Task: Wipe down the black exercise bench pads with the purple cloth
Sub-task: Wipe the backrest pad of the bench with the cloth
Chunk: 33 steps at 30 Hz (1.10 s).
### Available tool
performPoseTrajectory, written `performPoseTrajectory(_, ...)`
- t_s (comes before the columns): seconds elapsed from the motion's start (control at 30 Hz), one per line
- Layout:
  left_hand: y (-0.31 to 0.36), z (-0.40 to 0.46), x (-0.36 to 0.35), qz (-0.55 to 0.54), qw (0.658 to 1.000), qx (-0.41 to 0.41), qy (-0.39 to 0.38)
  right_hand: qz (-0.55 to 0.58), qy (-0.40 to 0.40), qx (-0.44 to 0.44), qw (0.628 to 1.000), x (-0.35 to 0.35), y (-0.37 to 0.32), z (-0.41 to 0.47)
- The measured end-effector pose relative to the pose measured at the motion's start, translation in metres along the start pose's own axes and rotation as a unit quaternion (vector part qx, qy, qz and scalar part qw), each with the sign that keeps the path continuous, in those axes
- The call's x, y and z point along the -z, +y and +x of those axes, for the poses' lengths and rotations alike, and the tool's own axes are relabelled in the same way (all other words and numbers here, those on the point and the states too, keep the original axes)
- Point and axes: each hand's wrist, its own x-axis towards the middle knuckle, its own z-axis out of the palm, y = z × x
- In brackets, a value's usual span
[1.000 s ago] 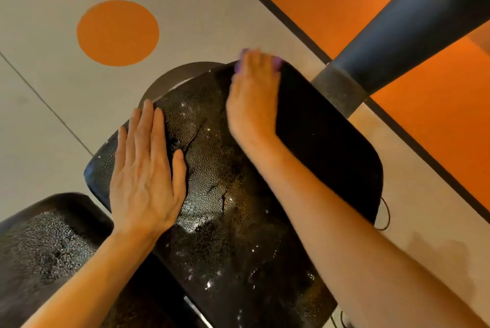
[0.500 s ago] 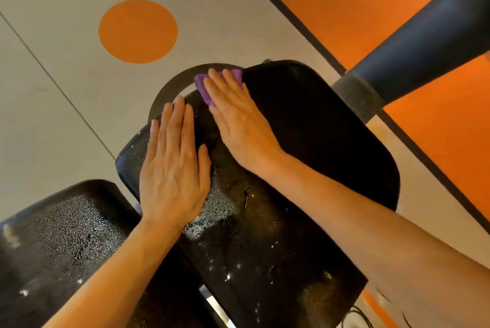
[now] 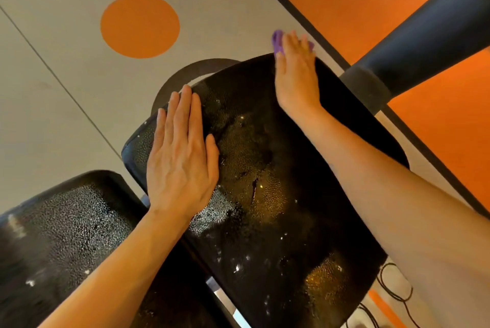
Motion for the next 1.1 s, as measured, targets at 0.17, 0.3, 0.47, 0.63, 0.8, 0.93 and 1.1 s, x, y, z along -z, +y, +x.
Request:
performPoseTrajectory(0.17, 0.000, 0.000, 0.000, -0.001, 1.000, -0.002, 0.002, 0.046, -0.035, 0.121, 0.991, -0.008, -0.030, -0.109)
performPoseTrajectory(0.3, 0.000, 0.000, 0.001, -0.003, 1.000, -0.002, 0.001, -0.026, -0.056, 0.147, 0.987, 0.001, -0.004, -0.116)
performPoseTrajectory(0.47, 0.000, 0.000, 0.000, 0.008, 1.000, -0.005, -0.001, -0.019, -0.004, 0.004, 1.000, -0.010, -0.021, -0.054)
performPoseTrajectory(0.63, -0.001, 0.000, 0.001, 0.012, 1.000, 0.003, -0.010, -0.042, -0.090, 0.161, 0.982, 0.008, -0.008, -0.204)
performPoseTrajectory(0.8, 0.000, -0.001, 0.000, 0.013, 1.000, -0.001, -0.009, -0.088, -0.007, -0.012, 0.996, 0.002, -0.003, -0.066)
performPoseTrajectory(0.93, 0.000, 0.000, 0.000, 0.008, 1.000, -0.001, -0.009, -0.079, -0.017, 0.019, 0.997, -0.004, -0.016, -0.144)
performPoseTrajectory(1.1, 0.000, -0.001, 0.001, 0.006, 1.000, -0.003, -0.012, -0.075, -0.068, 0.114, 0.988, 0.008, 0.006, -0.161)
